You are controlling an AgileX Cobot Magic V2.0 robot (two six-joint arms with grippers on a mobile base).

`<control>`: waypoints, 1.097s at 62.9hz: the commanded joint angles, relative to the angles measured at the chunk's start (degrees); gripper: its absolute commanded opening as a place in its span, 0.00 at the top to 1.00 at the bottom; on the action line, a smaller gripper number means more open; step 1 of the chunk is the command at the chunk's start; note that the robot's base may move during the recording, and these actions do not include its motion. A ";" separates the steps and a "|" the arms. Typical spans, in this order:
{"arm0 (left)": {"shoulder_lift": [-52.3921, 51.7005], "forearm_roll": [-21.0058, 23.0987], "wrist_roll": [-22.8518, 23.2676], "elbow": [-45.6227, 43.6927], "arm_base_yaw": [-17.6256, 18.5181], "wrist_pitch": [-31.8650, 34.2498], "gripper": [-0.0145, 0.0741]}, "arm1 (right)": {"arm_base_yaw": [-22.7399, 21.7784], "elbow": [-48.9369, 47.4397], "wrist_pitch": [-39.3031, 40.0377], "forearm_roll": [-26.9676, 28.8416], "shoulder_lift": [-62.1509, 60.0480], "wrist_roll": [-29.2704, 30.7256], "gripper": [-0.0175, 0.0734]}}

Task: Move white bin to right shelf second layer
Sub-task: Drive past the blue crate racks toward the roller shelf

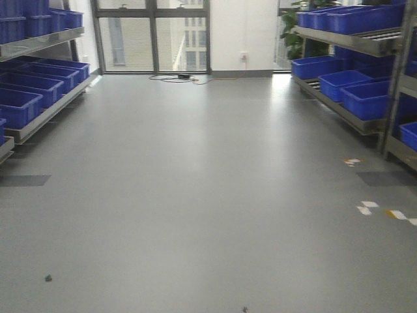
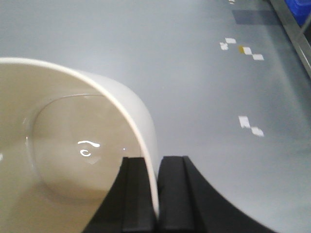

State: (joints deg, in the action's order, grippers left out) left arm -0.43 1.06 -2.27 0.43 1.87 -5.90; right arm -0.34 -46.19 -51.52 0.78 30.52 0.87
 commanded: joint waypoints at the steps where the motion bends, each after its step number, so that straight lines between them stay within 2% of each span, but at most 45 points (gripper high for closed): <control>1: -1.20 0.43 0.30 1.52 0.43 4.66 0.74 | -0.30 -1.67 4.74 0.26 0.22 0.19 0.75; 69: -1.20 0.43 0.30 1.52 0.43 4.66 0.74 | -0.30 -1.67 4.69 0.26 0.22 0.19 0.75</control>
State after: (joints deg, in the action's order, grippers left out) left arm -0.43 1.06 -2.27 0.43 1.87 -5.90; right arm -0.34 -46.19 -51.52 0.78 30.52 0.87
